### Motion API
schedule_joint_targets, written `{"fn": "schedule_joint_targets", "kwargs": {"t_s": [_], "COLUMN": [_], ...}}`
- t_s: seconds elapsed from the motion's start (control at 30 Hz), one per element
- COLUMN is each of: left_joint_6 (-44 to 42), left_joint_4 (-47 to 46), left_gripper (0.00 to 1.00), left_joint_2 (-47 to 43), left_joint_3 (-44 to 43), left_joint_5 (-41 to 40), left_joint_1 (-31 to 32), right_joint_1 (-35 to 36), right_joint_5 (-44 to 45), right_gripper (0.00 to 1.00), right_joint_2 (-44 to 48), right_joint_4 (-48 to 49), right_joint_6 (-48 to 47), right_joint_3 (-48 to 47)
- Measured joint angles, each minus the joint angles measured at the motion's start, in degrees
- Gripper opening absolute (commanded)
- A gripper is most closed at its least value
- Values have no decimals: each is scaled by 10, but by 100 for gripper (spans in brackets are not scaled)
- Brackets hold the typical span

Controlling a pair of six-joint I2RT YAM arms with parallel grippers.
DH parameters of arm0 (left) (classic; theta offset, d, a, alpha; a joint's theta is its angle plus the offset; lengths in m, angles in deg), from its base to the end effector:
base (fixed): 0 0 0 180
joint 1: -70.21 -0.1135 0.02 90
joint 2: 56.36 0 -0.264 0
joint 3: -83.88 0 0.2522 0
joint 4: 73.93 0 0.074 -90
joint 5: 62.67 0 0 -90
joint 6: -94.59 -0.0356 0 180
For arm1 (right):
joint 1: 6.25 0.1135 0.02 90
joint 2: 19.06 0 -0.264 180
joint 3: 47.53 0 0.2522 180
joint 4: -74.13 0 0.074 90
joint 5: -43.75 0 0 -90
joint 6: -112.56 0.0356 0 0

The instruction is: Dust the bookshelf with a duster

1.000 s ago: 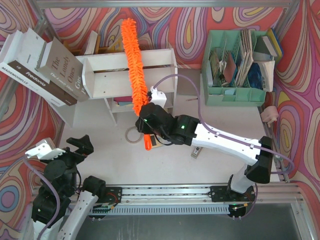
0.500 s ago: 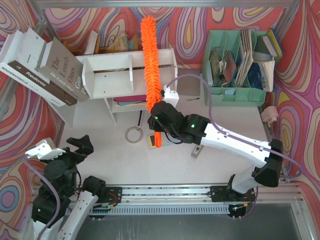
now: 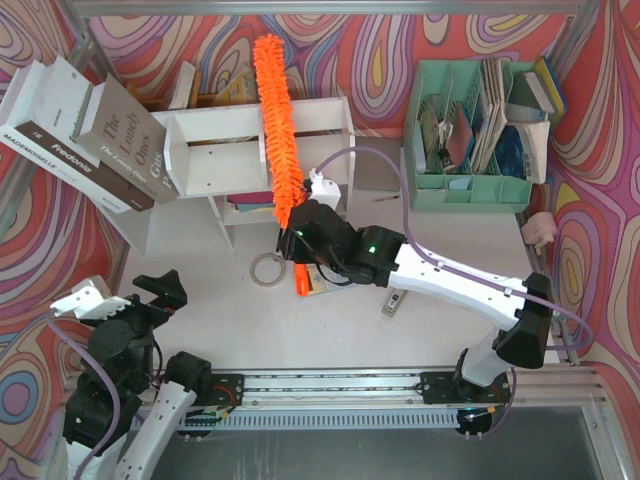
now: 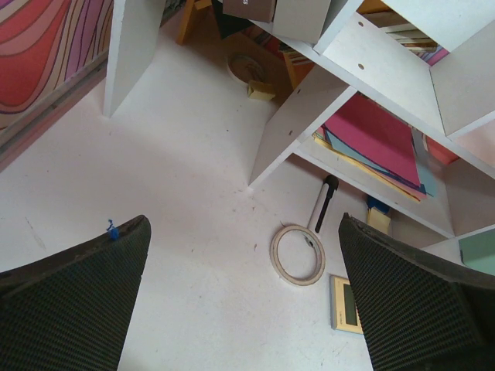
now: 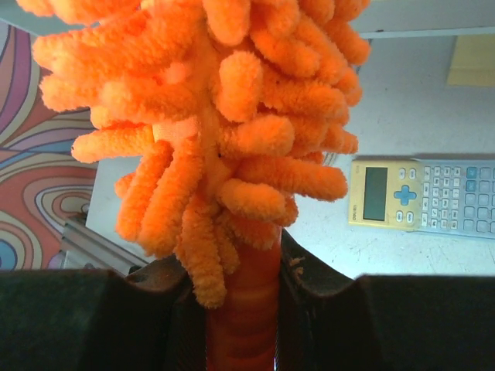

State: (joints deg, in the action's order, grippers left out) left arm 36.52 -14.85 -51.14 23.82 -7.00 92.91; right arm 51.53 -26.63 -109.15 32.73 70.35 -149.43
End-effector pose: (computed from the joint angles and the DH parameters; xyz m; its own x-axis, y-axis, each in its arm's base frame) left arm 0.0128 0.0164 0.3361 0.0480 -0.4935 -0.8684 -0.2060 0.8459 -0.4920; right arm 0.2025 0.2989 0.3760 -0.6518 0.2743 -0.7070 -0.2358 0.8128 0.5327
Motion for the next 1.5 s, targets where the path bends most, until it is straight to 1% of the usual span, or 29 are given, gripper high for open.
{"fn": "schedule_joint_targets", "kwargs": {"t_s": [0.2, 0.37, 0.5, 0.67, 0.8, 1.0, 1.2, 1.33, 1.5], "left_joint_6": [0, 0, 0, 0, 0, 0, 0, 0, 0], "left_joint_4": [0, 0, 0, 0, 0, 0, 0, 0, 0], "left_gripper": [98, 99, 99, 98, 98, 99, 98, 98, 99], "left_joint_2": [0, 0, 0, 1, -1, -3, -3, -3, -3], "left_joint_3": [0, 0, 0, 0, 0, 0, 0, 0, 0], "left_joint_5": [0, 0, 0, 0, 0, 0, 0, 0, 0], "left_joint_1": [0, 0, 0, 0, 0, 0, 0, 0, 0], "right_joint_1": [4, 2, -12, -30, -30, -30, -30, -29, -29], "right_joint_5": [14, 52, 87, 103, 84, 8, -48, -32, 25], "right_gripper": [0, 0, 0, 0, 0, 0, 0, 0, 0], "right_joint_2": [4, 59, 101, 123, 104, 46, 40, 44, 85], "right_joint_4": [-4, -37, -70, -80, -78, -37, -3, -6, -24], "right_joint_6": [-4, 4, 8, 11, 1, -30, -45, -38, -18], "right_joint_3": [-2, 32, 42, 49, 41, 23, 21, 28, 75]}}
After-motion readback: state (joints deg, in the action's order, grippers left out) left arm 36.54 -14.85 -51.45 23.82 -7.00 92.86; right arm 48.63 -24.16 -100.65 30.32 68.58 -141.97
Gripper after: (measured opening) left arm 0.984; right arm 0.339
